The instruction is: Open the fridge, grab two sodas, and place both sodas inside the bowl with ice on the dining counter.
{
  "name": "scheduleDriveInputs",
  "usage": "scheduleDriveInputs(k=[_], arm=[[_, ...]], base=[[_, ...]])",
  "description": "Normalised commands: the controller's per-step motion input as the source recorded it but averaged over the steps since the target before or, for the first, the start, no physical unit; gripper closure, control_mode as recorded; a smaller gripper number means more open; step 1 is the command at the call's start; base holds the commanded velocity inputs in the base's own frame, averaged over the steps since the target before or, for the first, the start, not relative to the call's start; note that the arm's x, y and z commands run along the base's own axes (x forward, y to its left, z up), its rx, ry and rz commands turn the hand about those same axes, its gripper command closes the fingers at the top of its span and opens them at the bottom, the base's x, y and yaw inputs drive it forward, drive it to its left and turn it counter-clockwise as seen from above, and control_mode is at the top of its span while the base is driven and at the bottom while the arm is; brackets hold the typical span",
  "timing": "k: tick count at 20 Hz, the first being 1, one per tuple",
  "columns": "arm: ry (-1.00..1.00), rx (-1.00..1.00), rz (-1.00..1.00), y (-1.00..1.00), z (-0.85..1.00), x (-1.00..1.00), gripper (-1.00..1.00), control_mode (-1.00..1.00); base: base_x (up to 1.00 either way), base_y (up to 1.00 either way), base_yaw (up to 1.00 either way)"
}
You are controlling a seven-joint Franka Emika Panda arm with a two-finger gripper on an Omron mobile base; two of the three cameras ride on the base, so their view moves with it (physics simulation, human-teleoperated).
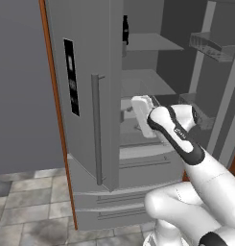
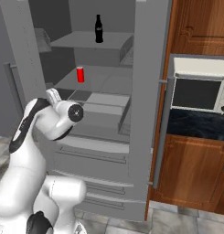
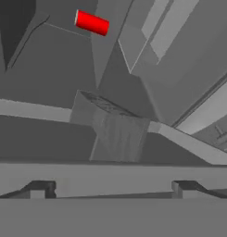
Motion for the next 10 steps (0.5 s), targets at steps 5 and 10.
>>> scheduleDriveInputs(k=[5,10], arm=[[0.10,0.09,0.02,0.01,0.00,0.50,-1.00,-1.00],[0.09,0.03,0.05,0.19,0.00,0.40,-1.00,-1.00]], base=[[0.00,0.00,0.00],[0.00,0.00,0.00]])
